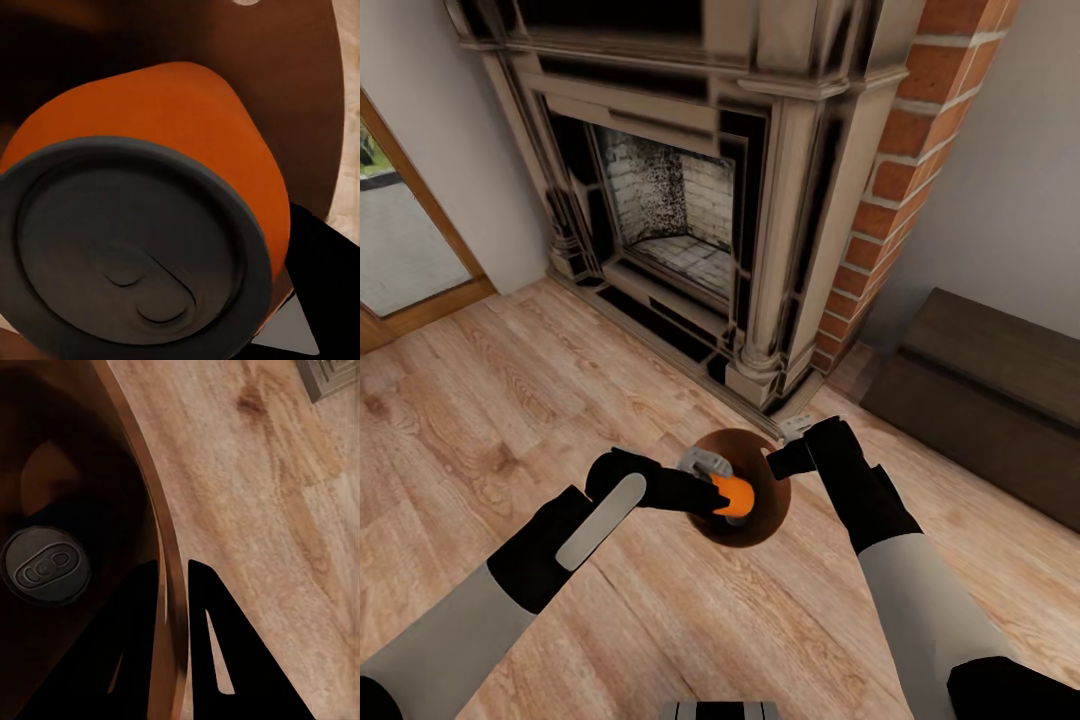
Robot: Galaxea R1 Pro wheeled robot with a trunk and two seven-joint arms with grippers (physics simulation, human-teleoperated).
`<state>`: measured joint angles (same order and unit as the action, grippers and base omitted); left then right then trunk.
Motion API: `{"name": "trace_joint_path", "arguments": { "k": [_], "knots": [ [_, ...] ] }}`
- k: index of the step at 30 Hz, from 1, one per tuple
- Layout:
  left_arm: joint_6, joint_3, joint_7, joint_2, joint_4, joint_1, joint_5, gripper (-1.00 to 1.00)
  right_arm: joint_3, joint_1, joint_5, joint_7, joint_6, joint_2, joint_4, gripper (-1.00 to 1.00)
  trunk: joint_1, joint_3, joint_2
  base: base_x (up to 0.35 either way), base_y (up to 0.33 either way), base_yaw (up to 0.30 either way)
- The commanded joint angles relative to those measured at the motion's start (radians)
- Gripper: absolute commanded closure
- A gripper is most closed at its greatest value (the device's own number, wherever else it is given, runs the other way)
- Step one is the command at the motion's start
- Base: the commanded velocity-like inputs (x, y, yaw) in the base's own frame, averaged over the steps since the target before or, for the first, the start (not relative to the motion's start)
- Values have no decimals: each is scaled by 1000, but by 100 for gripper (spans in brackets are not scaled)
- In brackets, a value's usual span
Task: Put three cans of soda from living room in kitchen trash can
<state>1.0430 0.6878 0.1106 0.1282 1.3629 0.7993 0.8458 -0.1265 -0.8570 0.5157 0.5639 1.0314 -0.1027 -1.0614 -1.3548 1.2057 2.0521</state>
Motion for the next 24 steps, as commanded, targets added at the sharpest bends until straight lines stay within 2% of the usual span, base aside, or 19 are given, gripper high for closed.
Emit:
{"name": "trace_joint_path", "arguments": {
  "k": [1,10,21,22,24],
  "knots": [
    [4,2,11,1,-4,0,-57,100,-3,0,-63,8,16,0,0,100,0,0,0,0,0,0],
    [4,5,14,0,-8,0,-57,100,-11,0,-63,8,16,-16,-3,100,0,0,0,0,0,0],
    [4,6,15,-2,-8,0,-57,100,-12,0,-63,8,16,-18,-3,100,0,0,0,0,0,0],
    [4,6,15,-2,-8,0,-57,-100,-12,0,-63,8,16,-19,-3,100,0,0,0,0,0,0],
    [4,6,15,-2,-8,0,-57,-100,-12,0,-63,8,16,-19,-3,100,0,0,0,0,0,0]
  ]
}}
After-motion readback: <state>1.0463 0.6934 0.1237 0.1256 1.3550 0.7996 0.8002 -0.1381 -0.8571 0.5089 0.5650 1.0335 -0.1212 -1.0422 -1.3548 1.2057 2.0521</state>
